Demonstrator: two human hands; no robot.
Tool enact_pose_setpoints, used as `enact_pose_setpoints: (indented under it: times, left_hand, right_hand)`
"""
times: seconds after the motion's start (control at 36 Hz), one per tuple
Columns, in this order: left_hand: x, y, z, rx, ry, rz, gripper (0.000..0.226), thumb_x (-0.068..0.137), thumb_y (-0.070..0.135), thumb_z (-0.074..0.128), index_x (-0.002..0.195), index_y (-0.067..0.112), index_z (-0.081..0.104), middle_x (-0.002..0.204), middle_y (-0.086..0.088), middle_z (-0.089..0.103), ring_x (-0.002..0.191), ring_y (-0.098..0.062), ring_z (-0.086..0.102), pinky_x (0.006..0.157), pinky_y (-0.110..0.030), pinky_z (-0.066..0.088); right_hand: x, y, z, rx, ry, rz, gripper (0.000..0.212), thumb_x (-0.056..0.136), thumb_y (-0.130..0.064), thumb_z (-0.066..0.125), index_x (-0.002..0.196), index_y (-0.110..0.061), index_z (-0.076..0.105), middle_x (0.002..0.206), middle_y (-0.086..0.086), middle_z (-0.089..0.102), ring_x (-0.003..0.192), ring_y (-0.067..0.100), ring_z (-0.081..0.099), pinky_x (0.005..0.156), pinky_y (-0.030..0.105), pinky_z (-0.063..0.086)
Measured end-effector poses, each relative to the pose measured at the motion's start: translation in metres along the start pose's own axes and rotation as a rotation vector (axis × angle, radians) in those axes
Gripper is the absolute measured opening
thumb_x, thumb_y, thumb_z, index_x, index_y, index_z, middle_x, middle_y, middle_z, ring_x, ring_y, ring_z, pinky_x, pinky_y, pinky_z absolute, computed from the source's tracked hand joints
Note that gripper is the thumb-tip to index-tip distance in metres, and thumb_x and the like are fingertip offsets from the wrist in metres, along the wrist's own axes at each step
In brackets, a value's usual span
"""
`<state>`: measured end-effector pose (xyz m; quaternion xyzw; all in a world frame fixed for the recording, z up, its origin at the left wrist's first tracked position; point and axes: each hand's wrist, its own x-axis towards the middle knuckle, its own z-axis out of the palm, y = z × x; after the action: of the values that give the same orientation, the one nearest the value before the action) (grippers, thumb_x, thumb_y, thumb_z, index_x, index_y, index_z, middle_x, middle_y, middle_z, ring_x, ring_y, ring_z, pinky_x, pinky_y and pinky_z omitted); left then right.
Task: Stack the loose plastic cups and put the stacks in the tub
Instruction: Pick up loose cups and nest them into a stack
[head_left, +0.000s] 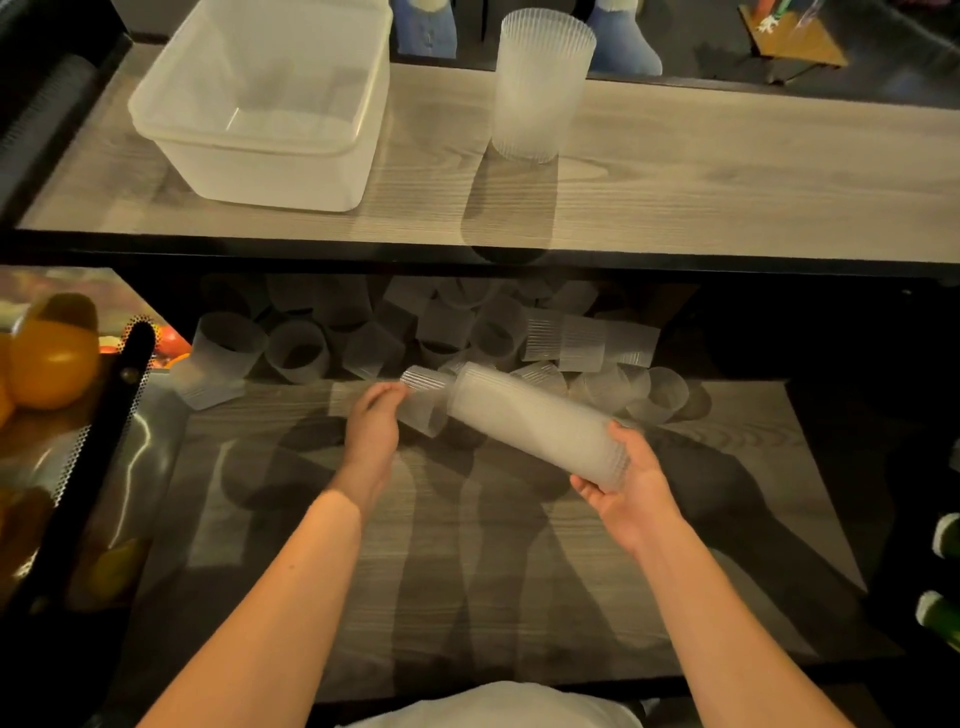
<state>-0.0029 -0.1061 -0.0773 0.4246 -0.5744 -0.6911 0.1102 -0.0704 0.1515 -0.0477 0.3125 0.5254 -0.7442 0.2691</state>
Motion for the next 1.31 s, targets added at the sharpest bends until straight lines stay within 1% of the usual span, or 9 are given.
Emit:
enact_pose_setpoints:
  times: [0.17, 0.31, 0.5, 0.56, 0.64, 0.75, 0.97, 1.14, 1.31]
  left_hand:
    - [-0.024, -0.006, 0.004, -0.013, -0.192, 0.021, 0.022, 0.097, 0.034, 0.057, 0.108, 0.016, 0.065, 0.115, -0.007, 0.066, 0.113, -0.026, 0.060, 0.106, -0.048, 0.044]
    - [-0.026, -0.008, 0.002, -0.104, -0.243, 0.015, 0.052, 0.092, 0.033, 0.064, 0.140, 0.042, 0.045, 0.124, 0.014, 0.059, 0.119, -0.008, 0.056, 0.104, -0.035, 0.044]
    - [-0.025, -0.013, 0.032, 0.236, -0.497, 0.147, 0.031, 0.095, 0.039, 0.057, 0.126, 0.036, 0.057, 0.122, 0.007, 0.058, 0.115, -0.011, 0.056, 0.097, -0.030, 0.048]
    - [-0.014, -0.012, 0.041, 0.256, -0.372, 0.143, 0.033, 0.093, 0.047, 0.058, 0.123, 0.035, 0.054, 0.120, 0.007, 0.060, 0.114, -0.012, 0.057, 0.093, -0.027, 0.047]
    - [0.017, -0.013, 0.057, 0.321, -0.056, 0.048, 0.069, 0.077, 0.063, 0.067, 0.132, 0.030, 0.042, 0.128, 0.000, 0.053, 0.117, -0.022, 0.055, 0.098, -0.040, 0.048]
    - [0.051, -0.023, 0.069, 0.544, -0.005, -0.111, 0.083, 0.069, 0.066, 0.070, 0.134, 0.027, 0.033, 0.141, -0.013, 0.044, 0.126, -0.035, 0.047, 0.099, -0.047, 0.045]
    - [0.042, -0.023, 0.053, 0.360, 0.063, -0.031, 0.053, 0.070, 0.059, 0.073, 0.106, 0.031, 0.047, 0.119, -0.007, 0.055, 0.103, -0.025, 0.057, 0.090, -0.042, 0.049]
    - [0.022, -0.028, 0.022, -0.129, -0.070, -0.048, 0.037, 0.093, 0.013, 0.060, 0.124, 0.027, 0.045, 0.123, -0.008, 0.057, 0.109, -0.024, 0.060, 0.085, -0.037, 0.053]
    - [0.001, -0.008, 0.022, -0.406, -0.030, -0.204, 0.026, 0.092, 0.025, 0.063, 0.117, 0.016, 0.058, 0.104, -0.005, 0.064, 0.106, -0.020, 0.062, 0.103, -0.039, 0.047]
  right_hand:
    - [-0.007, 0.001, -0.002, -0.052, -0.029, 0.021, 0.031, 0.094, -0.029, 0.068, 0.122, -0.020, 0.056, 0.135, 0.016, 0.055, 0.116, 0.032, 0.058, 0.081, 0.039, 0.053]
    - [-0.010, -0.005, -0.020, -0.095, -0.033, 0.002, 0.050, 0.094, -0.032, 0.067, 0.138, -0.015, 0.053, 0.139, 0.018, 0.056, 0.112, 0.031, 0.060, 0.074, 0.038, 0.053]
    - [-0.017, -0.008, -0.043, -0.073, 0.000, -0.012, 0.038, 0.095, -0.028, 0.065, 0.130, -0.017, 0.056, 0.135, 0.018, 0.056, 0.112, 0.032, 0.060, 0.080, 0.039, 0.053]
    - [-0.017, -0.011, -0.051, -0.055, 0.006, -0.011, 0.032, 0.095, -0.026, 0.065, 0.125, -0.018, 0.057, 0.135, 0.019, 0.056, 0.115, 0.033, 0.059, 0.084, 0.041, 0.052]
    - [-0.016, -0.013, -0.055, -0.024, 0.031, -0.013, 0.027, 0.095, -0.024, 0.065, 0.120, -0.018, 0.058, 0.134, 0.020, 0.057, 0.115, 0.034, 0.060, 0.084, 0.042, 0.052]
    - [-0.013, -0.013, -0.056, 0.002, 0.043, -0.017, 0.034, 0.095, -0.026, 0.067, 0.127, -0.019, 0.057, 0.135, 0.018, 0.055, 0.124, 0.037, 0.057, 0.087, 0.043, 0.053]
    - [-0.006, -0.021, -0.056, 0.020, 0.038, -0.043, 0.035, 0.096, -0.027, 0.065, 0.128, -0.018, 0.056, 0.134, 0.016, 0.057, 0.118, 0.033, 0.059, 0.090, 0.044, 0.053]
    - [-0.001, -0.022, -0.052, 0.026, 0.048, -0.023, 0.039, 0.096, -0.029, 0.066, 0.131, -0.018, 0.056, 0.137, 0.017, 0.056, 0.126, 0.037, 0.057, 0.088, 0.043, 0.053]
    - [0.000, -0.019, -0.043, 0.004, 0.036, -0.001, 0.048, 0.095, -0.029, 0.067, 0.139, -0.016, 0.054, 0.139, 0.018, 0.057, 0.127, 0.037, 0.057, 0.079, 0.040, 0.053]
